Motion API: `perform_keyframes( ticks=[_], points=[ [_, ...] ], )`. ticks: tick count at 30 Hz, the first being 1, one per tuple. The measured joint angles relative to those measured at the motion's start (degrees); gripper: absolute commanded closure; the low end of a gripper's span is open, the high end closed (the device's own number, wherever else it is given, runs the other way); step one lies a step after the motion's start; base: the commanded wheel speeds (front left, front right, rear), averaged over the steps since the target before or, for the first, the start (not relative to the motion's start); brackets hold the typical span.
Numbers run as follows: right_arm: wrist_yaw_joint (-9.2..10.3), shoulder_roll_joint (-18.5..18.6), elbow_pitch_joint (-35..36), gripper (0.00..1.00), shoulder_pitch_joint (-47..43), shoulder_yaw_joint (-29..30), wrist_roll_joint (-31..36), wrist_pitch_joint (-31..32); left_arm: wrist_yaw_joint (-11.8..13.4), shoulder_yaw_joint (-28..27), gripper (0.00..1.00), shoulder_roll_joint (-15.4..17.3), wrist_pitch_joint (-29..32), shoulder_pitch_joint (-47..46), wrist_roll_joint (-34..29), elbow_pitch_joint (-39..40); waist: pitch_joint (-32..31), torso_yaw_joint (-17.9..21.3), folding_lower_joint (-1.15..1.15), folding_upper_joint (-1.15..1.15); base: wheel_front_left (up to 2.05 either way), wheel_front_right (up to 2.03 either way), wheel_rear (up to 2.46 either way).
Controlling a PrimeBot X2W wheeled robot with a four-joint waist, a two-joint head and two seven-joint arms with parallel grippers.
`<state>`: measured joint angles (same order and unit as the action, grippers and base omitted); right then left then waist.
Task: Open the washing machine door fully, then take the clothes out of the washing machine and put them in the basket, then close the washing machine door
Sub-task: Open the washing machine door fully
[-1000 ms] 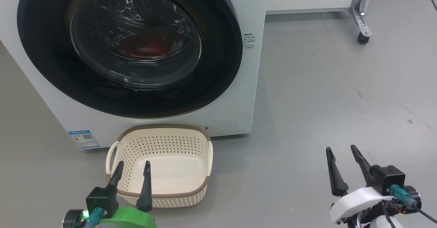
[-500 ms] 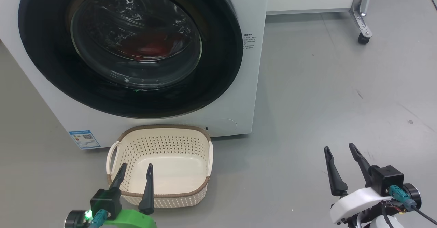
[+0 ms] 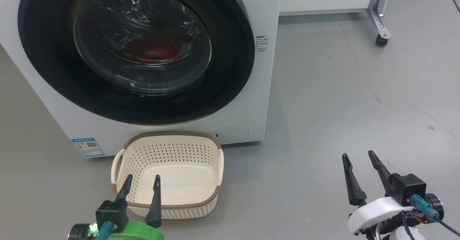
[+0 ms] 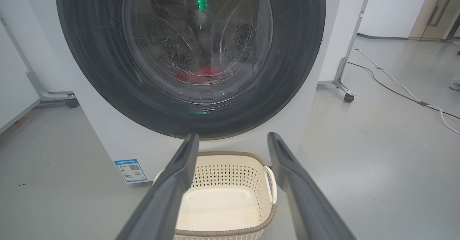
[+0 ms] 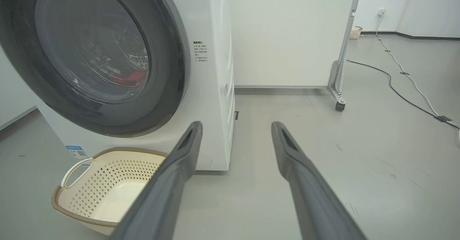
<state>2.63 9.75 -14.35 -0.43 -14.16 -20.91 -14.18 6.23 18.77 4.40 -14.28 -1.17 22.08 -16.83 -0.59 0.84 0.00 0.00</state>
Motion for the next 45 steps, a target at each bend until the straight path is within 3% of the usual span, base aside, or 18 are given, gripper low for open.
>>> perform_keyframes(
  ticks=[1, 12, 19, 26, 32, 45],
  points=[
    [-0.03, -0.2, 0.0, 1.00, 0.0, 0.3, 0.0, 0.0, 0.0, 0.0, 0.00, 0.0, 0.0, 0.0, 0.0, -0.1, 0.0, 0.1, 0.00, 0.00, 0.00, 0.00, 0.00],
    [-1.16, -1.0, -0.2, 1.00, 0.0, 1.6, -1.4, 0.0, 0.0, 0.0, 0.00, -0.2, 0.0, -0.1, 0.0, -0.3, 0.0, -0.1, 0.00, 0.00, 0.00, 0.00, 0.00],
    [-3.24, -3.0, -0.6, 1.00, 0.0, 4.4, -7.3, 0.0, 0.0, 0.0, 0.00, -0.3, 0.0, -0.2, -0.2, -0.3, 0.3, -0.4, 0.00, 0.00, 0.00, 0.00, 0.00],
    [-6.30, -4.7, -0.8, 1.00, 2.4, 8.5, -16.4, 0.2, 0.0, 0.3, 0.00, -0.3, 0.0, -1.4, -0.5, 0.5, 1.9, -0.9, 0.00, 0.00, 0.00, 0.00, 0.00],
    [-8.10, -6.3, -0.9, 1.00, 7.1, 12.6, -28.2, 3.4, 0.0, 0.7, 0.00, -0.5, 0.0, -2.9, -0.9, 1.5, 4.1, -1.5, 0.00, 0.00, 0.00, 0.00, 0.00],
    [-8.61, -6.5, -1.8, 1.00, 23.0, 18.4, -51.8, 16.9, 0.0, 1.4, 0.00, -1.1, 0.0, -6.6, -2.1, 4.0, 9.9, -3.4, 0.00, 0.00, 0.00, 0.00, 0.00]
  ],
)
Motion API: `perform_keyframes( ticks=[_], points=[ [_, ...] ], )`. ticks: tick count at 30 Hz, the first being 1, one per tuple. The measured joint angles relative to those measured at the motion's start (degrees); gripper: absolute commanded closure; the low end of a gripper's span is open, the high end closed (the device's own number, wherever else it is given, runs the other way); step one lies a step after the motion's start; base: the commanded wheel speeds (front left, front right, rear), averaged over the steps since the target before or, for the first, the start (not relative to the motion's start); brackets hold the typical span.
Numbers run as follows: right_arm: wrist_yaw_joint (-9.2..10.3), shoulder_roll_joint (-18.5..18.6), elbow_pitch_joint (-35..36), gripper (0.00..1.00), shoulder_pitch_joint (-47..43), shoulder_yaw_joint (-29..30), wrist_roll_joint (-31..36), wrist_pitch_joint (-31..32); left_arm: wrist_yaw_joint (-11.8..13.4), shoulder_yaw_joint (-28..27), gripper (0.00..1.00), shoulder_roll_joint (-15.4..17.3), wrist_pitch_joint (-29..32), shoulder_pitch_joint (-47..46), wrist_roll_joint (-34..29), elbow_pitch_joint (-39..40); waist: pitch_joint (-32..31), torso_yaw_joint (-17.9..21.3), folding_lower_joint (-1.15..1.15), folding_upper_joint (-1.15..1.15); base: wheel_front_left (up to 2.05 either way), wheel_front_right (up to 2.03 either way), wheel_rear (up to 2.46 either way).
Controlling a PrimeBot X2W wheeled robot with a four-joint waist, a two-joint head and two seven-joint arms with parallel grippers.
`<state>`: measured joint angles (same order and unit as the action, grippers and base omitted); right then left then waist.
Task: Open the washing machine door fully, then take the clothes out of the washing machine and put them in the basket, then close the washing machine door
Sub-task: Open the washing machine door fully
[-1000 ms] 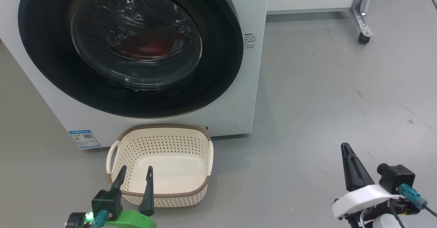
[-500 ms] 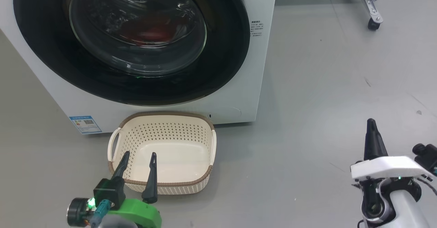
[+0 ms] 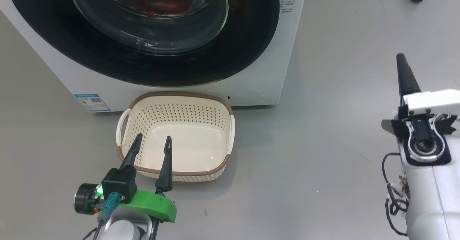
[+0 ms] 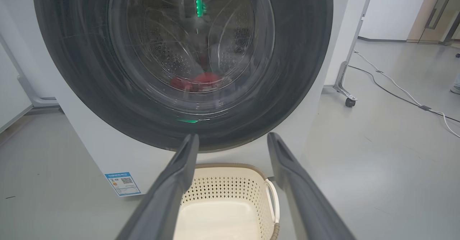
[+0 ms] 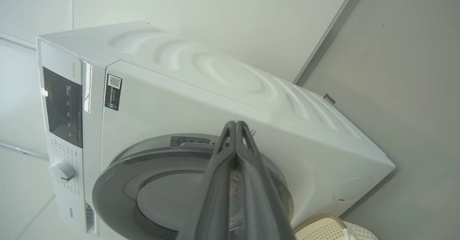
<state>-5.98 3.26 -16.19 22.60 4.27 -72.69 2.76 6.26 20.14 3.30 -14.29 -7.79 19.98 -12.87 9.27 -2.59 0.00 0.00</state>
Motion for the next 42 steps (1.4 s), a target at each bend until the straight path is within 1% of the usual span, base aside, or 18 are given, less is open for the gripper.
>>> perform_keyframes(
  ticks=[5, 9, 16, 18, 22, 24, 27, 30, 34, 41, 42],
  points=[
    [0.20, 0.1, -1.0, 1.00, 6.0, 1.5, -6.6, 5.4, 0.0, 0.5, 0.00, -0.2, 0.0, -1.8, -0.4, 1.0, 2.5, -1.0, 0.00, 0.00, 0.00, 0.00, 0.00],
    [1.64, 0.2, -1.9, 1.00, 10.5, 2.4, -9.8, 9.0, 0.0, 0.9, 0.00, -0.3, 0.0, -3.2, -0.7, 1.9, 4.5, -1.9, 0.00, 0.00, 0.00, 0.00, 0.00],
    [3.19, 2.7, -2.8, 1.00, 18.3, 2.5, -11.5, 13.5, 0.0, 2.2, 0.00, -0.5, -0.1, -5.6, -0.9, 3.1, 8.2, -3.7, 0.00, 0.00, 0.00, 0.00, 0.00],
    [3.22, 3.1, -3.1, 1.00, 20.1, 2.1, -11.9, 15.0, 0.0, 2.4, 0.00, -0.6, -0.1, -6.1, -0.9, 3.4, 9.3, -4.4, 0.00, 0.00, 0.00, 0.00, 0.00],
    [4.59, 3.7, -4.5, 1.00, 23.7, 1.1, -12.6, 17.7, 0.0, 2.7, 0.00, -0.6, -0.1, -7.1, -0.9, 3.8, 11.2, -5.6, 0.00, 0.00, 0.00, 0.00, 0.00],
    [4.79, 4.3, -5.0, 1.00, 25.4, 0.6, -12.6, 19.1, 0.0, 3.1, 0.00, -0.7, -0.1, -7.7, -0.9, 4.0, 12.1, -6.3, 0.00, 0.00, 0.00, 0.00, 0.00],
    [5.64, 5.0, -5.9, 1.00, 27.8, 0.2, -13.0, 20.8, 0.0, 3.8, 0.00, -0.8, -0.1, -8.6, -0.9, 4.1, 13.3, -7.2, 0.00, 0.00, 0.00, 0.00, 0.00],
    [5.75, 5.9, -6.9, 1.00, 30.0, -0.4, -13.0, 22.4, 0.0, 4.3, 0.00, -0.9, -0.1, -9.3, -0.9, 4.1, 14.3, -8.2, 0.00, 0.00, 0.00, 0.00, 0.00],
    [6.66, 6.9, -8.2, 1.00, 32.4, -1.3, -13.0, 24.4, 0.0, 4.9, 0.00, -0.9, -0.2, -9.9, -0.9, 4.2, 15.5, -9.6, 0.00, 0.00, 0.00, 0.00, 0.00],
    [6.76, 8.5, -10.1, 1.00, 35.4, -2.2, -12.9, 26.5, 0.0, 5.6, 0.00, -1.0, -0.2, -10.3, -0.5, 4.2, 16.9, -11.4, 0.00, 0.00, 0.00, 0.00, 0.00],
    [7.19, 8.7, -10.6, 1.00, 36.2, -2.6, -12.9, 27.3, 0.0, 6.1, 0.00, -1.0, -0.2, -10.5, 0.2, 4.4, 17.3, -12.0, 0.00, 0.00, 0.00, 0.00, 0.00]
  ],
)
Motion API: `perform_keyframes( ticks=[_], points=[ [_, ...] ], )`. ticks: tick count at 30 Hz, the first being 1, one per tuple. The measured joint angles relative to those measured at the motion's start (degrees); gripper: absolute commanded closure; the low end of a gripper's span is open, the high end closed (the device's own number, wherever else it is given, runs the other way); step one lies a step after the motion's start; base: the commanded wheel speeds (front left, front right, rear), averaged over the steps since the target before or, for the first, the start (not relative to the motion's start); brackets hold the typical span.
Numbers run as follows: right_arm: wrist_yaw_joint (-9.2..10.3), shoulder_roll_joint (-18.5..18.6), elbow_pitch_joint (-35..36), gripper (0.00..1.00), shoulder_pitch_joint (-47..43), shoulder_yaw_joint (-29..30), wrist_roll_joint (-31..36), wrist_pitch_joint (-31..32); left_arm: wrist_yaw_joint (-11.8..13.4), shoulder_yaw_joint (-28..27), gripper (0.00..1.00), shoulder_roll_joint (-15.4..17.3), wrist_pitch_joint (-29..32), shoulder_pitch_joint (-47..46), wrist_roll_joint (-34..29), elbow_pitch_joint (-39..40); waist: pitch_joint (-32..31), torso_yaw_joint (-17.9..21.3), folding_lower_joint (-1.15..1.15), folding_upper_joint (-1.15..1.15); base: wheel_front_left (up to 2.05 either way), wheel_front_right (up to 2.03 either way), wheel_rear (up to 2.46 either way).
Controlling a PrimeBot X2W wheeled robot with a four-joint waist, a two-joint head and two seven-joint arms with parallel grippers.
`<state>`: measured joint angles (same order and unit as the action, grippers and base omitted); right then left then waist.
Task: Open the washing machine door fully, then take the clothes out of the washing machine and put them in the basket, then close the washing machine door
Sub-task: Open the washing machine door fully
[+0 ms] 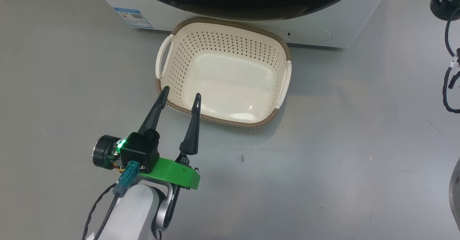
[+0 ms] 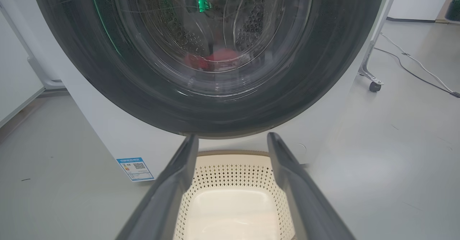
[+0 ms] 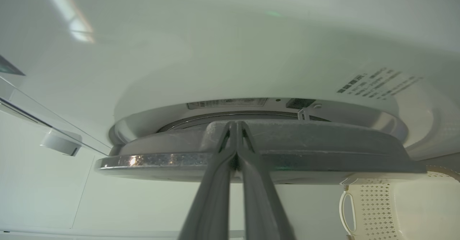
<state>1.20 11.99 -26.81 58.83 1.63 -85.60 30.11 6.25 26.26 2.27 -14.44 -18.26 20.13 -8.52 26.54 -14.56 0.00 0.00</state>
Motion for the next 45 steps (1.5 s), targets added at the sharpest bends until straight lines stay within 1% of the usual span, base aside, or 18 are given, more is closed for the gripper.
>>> perform_keyframes(
  ticks=[6, 15, 29, 33, 45],
  points=[
    [0.46, 1.4, -1.6, 1.00, 2.4, -0.5, 0.6, 1.1, 0.0, 1.2, 0.00, 0.0, 0.0, -0.5, 1.2, 0.6, 1.0, -1.4, 0.00, 0.00, 0.00, 0.00, 0.00],
    [0.42, 1.8, -4.8, 1.00, 4.4, -1.3, 0.5, 3.0, 0.0, 1.6, 0.00, -0.1, 0.0, -1.2, 2.0, 1.2, 2.1, -2.7, 0.00, 0.00, 0.00, 0.00, 0.00],
    [0.46, 2.3, -9.2, 1.00, 6.9, -0.6, -0.3, 5.0, 0.1, 2.4, 0.00, -0.1, 0.0, -1.5, 2.7, 1.3, 2.5, -3.4, 0.00, 0.00, 0.00, 0.00, 0.00],
    [0.46, 2.3, -10.3, 1.00, 7.2, 0.0, -2.2, 6.0, 0.1, 2.5, 0.00, -0.2, 0.0, -1.8, 2.8, 1.4, 2.5, -3.5, 0.00, 0.00, 0.00, 0.00, 0.00],
    [0.38, 3.2, -12.4, 1.00, 7.6, -0.2, -3.8, 11.2, 0.1, 2.3, 0.00, -0.2, 0.0, -2.0, 2.9, 1.3, 2.0, -3.2, 0.00, 0.00, 0.00, 0.00, 0.00]
  ],
)
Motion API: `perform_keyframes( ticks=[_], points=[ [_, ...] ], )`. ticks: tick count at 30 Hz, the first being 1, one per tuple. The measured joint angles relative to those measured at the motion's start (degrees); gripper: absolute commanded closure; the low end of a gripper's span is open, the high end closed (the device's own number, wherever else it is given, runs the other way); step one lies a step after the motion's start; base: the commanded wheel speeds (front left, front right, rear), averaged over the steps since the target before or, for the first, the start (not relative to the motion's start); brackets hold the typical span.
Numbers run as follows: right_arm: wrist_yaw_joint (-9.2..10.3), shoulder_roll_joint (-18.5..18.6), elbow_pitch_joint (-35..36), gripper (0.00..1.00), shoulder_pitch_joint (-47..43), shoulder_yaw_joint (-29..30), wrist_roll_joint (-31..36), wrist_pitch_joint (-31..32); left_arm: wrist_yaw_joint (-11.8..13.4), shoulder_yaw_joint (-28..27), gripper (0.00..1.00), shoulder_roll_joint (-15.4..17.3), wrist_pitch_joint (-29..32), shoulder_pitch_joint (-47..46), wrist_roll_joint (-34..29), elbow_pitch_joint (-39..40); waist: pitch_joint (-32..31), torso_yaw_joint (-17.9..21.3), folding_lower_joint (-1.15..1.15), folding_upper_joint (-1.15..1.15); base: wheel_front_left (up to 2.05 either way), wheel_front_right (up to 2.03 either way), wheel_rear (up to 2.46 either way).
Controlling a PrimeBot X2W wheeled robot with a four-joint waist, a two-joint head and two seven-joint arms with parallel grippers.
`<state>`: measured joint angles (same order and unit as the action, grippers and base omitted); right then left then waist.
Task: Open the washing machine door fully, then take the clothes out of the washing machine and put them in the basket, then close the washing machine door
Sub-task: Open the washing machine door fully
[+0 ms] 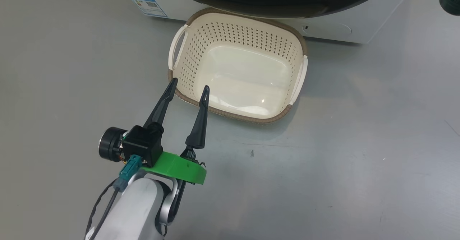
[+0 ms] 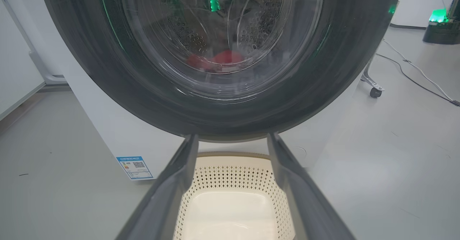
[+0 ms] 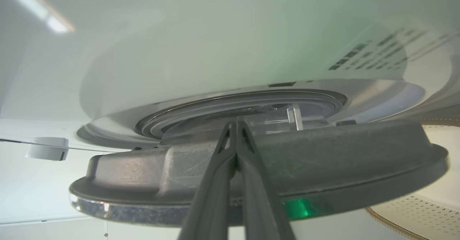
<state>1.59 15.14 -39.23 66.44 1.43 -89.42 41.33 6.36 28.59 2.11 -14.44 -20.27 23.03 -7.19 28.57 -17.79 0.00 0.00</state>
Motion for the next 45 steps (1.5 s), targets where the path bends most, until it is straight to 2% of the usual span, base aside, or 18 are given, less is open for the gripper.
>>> perform_keyframes(
  ticks=[16, 23, 45],
  points=[
    [-1.59, -0.6, -2.7, 1.00, -2.0, -0.8, -2.8, 6.4, 0.5, -0.6, 0.00, 0.0, 0.0, 0.0, 0.2, -1.7, -3.1, 1.4, 0.00, 0.00, 0.00, 0.00, 0.00],
    [-3.12, -1.0, -3.3, 1.00, -4.6, -1.6, -3.3, 8.9, 0.5, -0.7, 0.00, 0.0, 0.0, 0.1, 0.1, -2.5, -4.8, 1.9, 0.00, 0.00, 0.00, 0.00, 0.00],
    [-6.57, -7.2, -6.3, 1.00, -16.3, -3.6, -5.4, 13.1, 0.5, -1.5, 0.00, 0.0, 0.0, 4.2, -1.5, -5.8, -13.0, 2.6, 0.00, 0.00, 0.00, 0.00, 0.00]
  ],
)
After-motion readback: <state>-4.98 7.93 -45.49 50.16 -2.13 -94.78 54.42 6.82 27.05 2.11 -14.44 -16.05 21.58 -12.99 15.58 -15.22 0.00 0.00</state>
